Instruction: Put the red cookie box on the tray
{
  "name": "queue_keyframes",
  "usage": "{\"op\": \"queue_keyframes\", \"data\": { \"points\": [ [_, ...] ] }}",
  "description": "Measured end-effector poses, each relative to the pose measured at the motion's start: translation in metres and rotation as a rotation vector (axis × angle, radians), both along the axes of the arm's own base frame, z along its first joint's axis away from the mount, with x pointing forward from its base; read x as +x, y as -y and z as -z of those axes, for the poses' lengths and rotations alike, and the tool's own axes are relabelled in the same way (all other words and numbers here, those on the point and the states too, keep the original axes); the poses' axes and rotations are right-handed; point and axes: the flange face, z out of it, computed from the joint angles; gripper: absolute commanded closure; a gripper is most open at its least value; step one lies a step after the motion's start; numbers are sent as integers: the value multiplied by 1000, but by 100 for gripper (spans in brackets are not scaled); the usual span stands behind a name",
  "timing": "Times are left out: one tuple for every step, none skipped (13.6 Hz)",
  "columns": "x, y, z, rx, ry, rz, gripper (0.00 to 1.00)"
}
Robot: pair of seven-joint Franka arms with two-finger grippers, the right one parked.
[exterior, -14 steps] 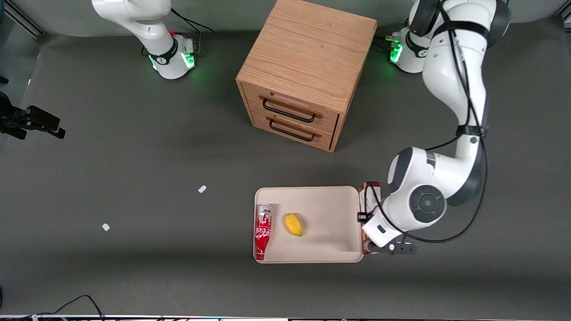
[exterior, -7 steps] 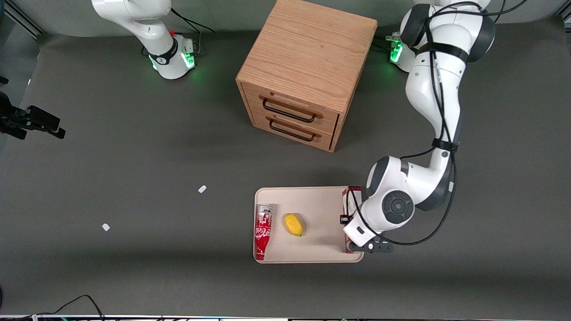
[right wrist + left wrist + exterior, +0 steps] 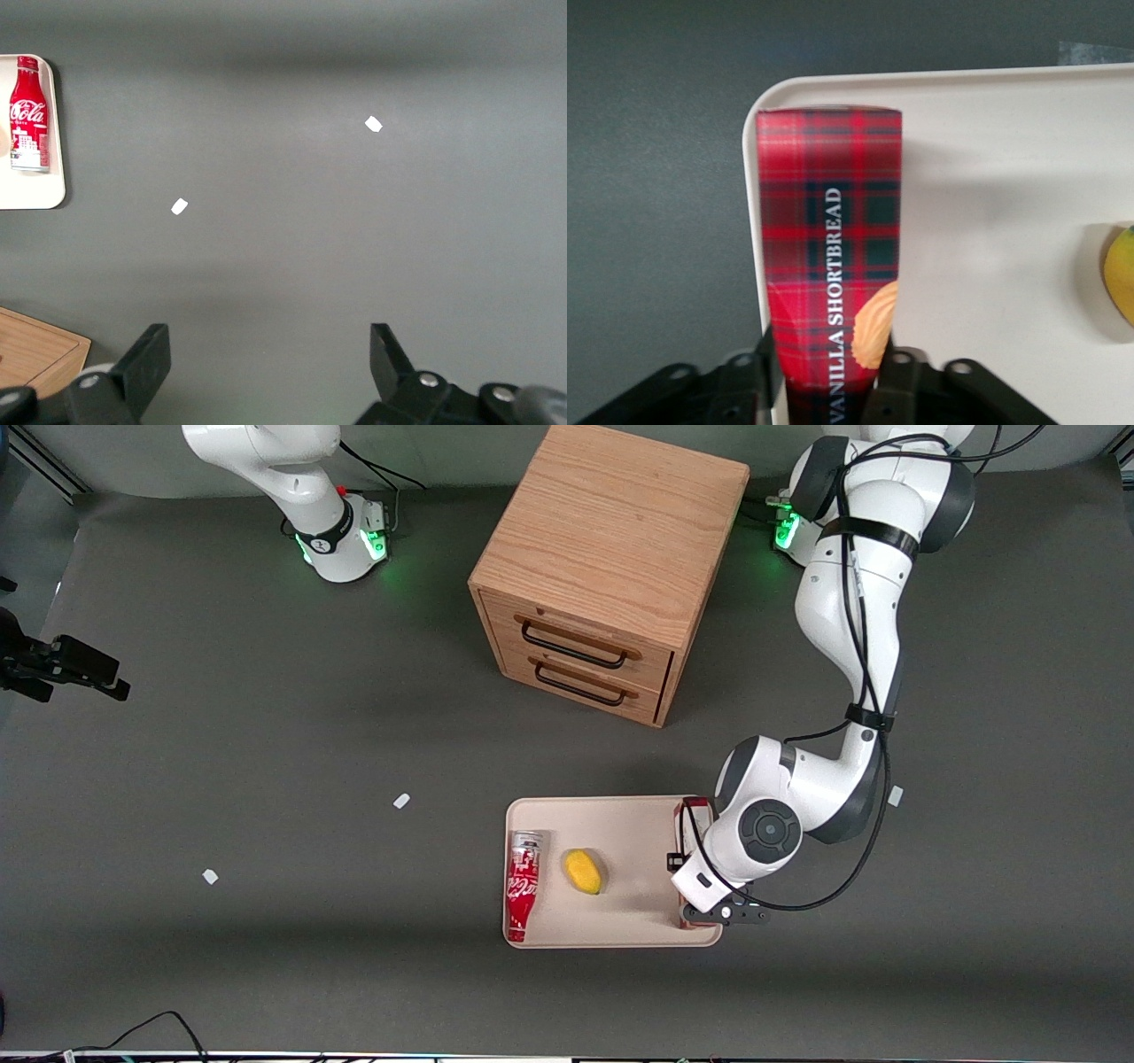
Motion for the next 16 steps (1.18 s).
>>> {"op": "queue_keyframes", "data": {
  "points": [
    [1,0,-1,1,4,-1,0],
    [2,-1,-4,-1,9,-3,0],
    [3,-2,-10,-3,16,-5,0],
    [5,-5,-20,-8,27,-9,0],
    [8,-9,-34,-13,40,-16,0],
    [10,-16,-52,-19,50,-26,0],
    [10,-25,-74,-24,50,-39,0],
    [9,-37,-100,-27,44,-53,0],
    [7,-51,-127,-29,40,-67,0],
    [3,-68,-155,-28,35,-83,0],
    [-3,-87,-180,-31,30,-101,0],
    [-11,-109,-204,-36,25,-123,0],
    [-20,-133,-225,-38,19,-140,0],
    [-32,-159,-246,-36,10,-138,0],
    [-46,-187,-265,-32,-5,-123,0],
    [-61,-214,-283,-29,-20,-108,0]
  ]
}}
